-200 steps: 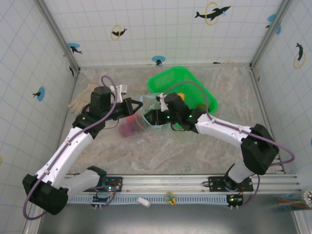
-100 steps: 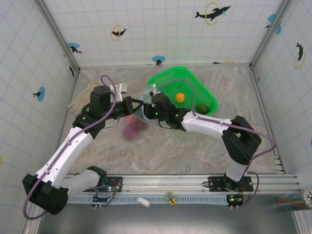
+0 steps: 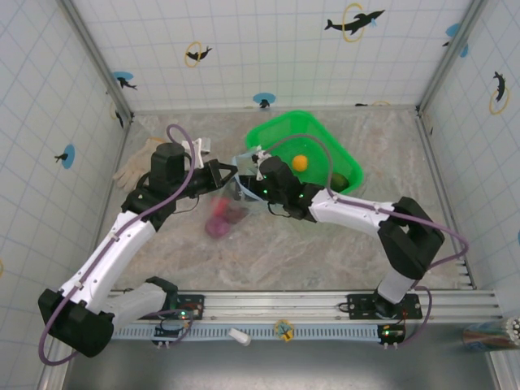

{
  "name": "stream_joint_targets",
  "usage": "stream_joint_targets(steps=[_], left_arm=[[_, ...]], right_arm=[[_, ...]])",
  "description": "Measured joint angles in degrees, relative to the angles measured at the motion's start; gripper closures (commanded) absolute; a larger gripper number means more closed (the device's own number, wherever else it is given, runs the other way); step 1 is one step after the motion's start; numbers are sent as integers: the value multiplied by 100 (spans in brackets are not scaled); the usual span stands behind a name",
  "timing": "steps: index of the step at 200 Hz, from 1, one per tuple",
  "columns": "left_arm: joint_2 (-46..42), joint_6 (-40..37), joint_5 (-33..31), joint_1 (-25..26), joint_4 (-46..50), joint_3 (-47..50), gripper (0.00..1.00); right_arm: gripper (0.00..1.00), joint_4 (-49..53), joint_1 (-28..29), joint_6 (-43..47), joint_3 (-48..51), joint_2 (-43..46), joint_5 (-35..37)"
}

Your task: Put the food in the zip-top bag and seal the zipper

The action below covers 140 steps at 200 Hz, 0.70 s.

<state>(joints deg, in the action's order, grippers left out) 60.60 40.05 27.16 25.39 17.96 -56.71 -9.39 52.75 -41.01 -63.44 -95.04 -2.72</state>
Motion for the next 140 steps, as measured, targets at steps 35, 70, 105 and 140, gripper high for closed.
stream_joint_targets(steps=[35, 70, 105, 140], left_arm=[[-26, -146, -173, 0, 212, 0, 100], [-26, -216, -168, 0, 245, 0, 100], [-26, -262, -199, 0, 313, 0, 100], [-28, -420, -599, 0, 684, -264, 100]], right_arm=[[8, 20, -79, 275, 319, 752, -125], [19, 256, -155, 516, 426, 1130, -48], [42, 490, -299, 671, 634, 1504, -33], [41, 719, -393, 798, 654, 2052, -13]])
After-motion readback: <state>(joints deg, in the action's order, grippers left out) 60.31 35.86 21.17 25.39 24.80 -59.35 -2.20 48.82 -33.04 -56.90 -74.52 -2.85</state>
